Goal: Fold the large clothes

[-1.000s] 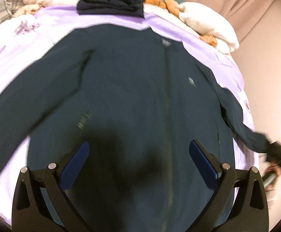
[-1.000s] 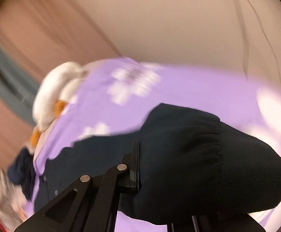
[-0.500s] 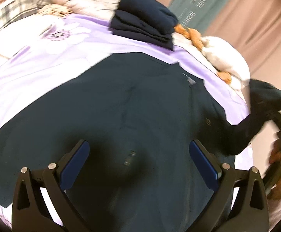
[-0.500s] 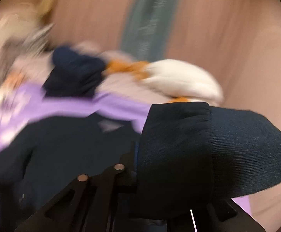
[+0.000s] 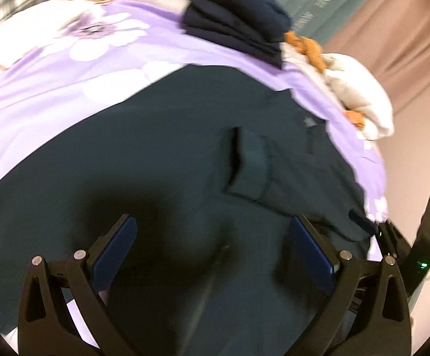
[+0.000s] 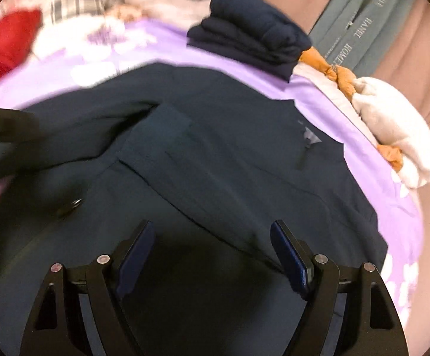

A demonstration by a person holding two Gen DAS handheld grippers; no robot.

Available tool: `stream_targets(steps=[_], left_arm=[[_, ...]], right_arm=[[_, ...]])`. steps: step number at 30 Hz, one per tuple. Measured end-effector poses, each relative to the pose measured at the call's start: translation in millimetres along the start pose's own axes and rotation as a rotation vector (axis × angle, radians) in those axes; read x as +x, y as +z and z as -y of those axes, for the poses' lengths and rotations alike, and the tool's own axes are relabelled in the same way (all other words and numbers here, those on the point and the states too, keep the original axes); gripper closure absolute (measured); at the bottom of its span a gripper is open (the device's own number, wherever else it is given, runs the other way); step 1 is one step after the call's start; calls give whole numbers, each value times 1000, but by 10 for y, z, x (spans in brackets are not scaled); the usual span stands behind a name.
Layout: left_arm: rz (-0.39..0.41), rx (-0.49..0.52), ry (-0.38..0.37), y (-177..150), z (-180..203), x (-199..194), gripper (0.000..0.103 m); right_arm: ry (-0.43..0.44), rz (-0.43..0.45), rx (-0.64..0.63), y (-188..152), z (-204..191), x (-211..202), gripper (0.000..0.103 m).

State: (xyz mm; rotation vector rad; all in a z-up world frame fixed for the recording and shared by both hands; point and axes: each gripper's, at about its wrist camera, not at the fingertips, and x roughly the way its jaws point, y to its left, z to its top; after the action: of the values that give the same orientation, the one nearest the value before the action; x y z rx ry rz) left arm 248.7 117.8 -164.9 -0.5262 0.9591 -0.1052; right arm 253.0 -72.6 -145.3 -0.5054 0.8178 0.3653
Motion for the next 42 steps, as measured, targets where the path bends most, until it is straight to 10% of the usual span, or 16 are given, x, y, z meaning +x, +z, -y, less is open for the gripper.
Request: stream_targets(steps=[7,12,21,27,30,42], left_arm=[[-29,25,-157,356,449,418,6],[-68,69,-153,467,713,809,70],[-171,137,-37,127,530,1260,78],[-158,66,-103,134,331,1029,62],[-97,63,-102,68,265,691,36],[136,-146,-10,-797,-1060,-1240,23]], right_arm=[[1,-26,419,-367,1170,171,33],[38,5,716,-728,1823,465,53],[-148,-65,763,-1220,2033,775,86],[-169,-86,818,-1176,2152,861,82],[-129,-55,830,-1047,1997,671,51],[77,79,752,-1352,973,-249,30]])
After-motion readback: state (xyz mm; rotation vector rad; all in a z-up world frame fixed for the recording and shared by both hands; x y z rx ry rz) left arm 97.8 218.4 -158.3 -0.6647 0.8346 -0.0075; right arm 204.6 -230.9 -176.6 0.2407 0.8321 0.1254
